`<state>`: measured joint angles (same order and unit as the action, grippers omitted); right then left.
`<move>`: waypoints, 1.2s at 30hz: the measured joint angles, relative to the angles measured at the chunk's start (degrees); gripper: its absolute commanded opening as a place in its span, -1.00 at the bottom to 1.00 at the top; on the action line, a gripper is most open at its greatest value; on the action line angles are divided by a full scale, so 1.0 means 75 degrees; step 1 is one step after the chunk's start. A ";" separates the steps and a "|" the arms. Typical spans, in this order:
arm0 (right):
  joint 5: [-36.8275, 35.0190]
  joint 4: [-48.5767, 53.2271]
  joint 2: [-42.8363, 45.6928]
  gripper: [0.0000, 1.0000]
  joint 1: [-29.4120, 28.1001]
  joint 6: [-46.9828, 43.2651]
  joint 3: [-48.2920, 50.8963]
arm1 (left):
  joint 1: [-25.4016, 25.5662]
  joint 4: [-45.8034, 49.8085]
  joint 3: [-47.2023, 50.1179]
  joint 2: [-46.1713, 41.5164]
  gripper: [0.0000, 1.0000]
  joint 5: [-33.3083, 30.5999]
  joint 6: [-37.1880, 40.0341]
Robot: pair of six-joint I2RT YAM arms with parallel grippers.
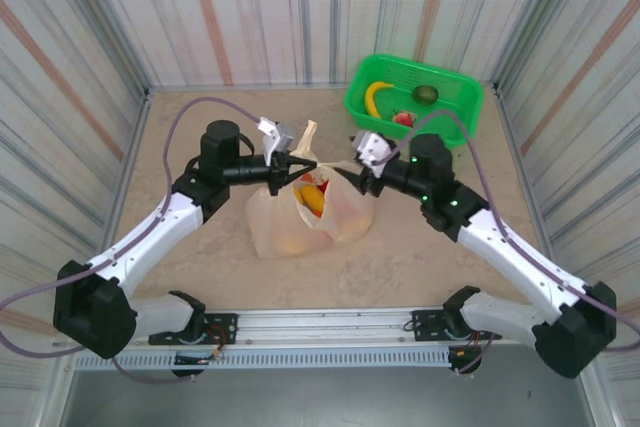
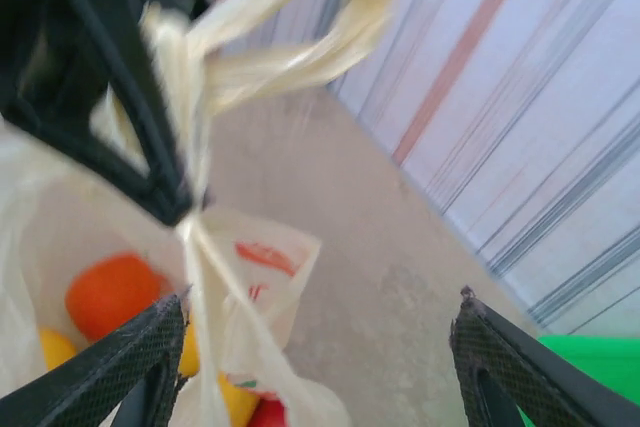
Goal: Place the fake fruits into the plastic bag and tie a complex knot
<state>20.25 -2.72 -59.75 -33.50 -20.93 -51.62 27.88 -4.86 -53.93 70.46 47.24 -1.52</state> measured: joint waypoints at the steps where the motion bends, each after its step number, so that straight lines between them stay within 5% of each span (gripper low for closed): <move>1: 0.0245 -0.0038 0.0122 0.43 0.0157 0.0367 -0.0044 | 0.0035 -0.0041 0.0023 -0.0032 -1.00 -0.0050 0.0073; 8: 0.1935 0.0743 -0.0574 0.20 0.0414 0.3319 -0.1976 | 0.0309 -0.0181 0.0277 -0.0256 -1.00 -0.0350 0.0804; 14: 0.2634 0.1667 -0.1495 0.41 0.0434 0.5263 -0.3069 | 0.0481 -0.0131 0.0297 -0.0341 -1.00 -0.0650 0.1253; 18: 0.2882 0.2442 -0.2194 0.43 0.0411 0.5794 -0.3698 | 0.0501 -0.0125 0.0297 -0.0356 -1.00 -0.0752 0.1390; 24: 0.3118 0.3121 -0.2655 0.14 0.0291 0.6137 -0.3914 | 0.0501 -0.0125 0.0303 -0.0420 -1.00 -0.0863 0.1440; 30: 0.3363 0.2990 -0.2801 0.17 0.0210 0.6534 -0.3920 | 0.0589 -0.0029 0.0309 -0.0425 -1.00 -0.0921 0.1501; 32: 0.3488 0.2801 -0.2894 0.07 0.0189 0.6685 -0.3923 | 0.0600 0.0029 0.0309 -0.0425 -1.00 -0.0924 0.1521; 36: 0.3666 0.2512 -0.3168 -0.50 0.0108 0.6959 -0.3934 | 0.0600 0.0050 0.0309 -0.0425 -1.00 -0.0959 0.1521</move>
<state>47.75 16.12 -83.50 -32.69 31.27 -81.12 32.38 -4.49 -51.62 67.26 40.05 9.89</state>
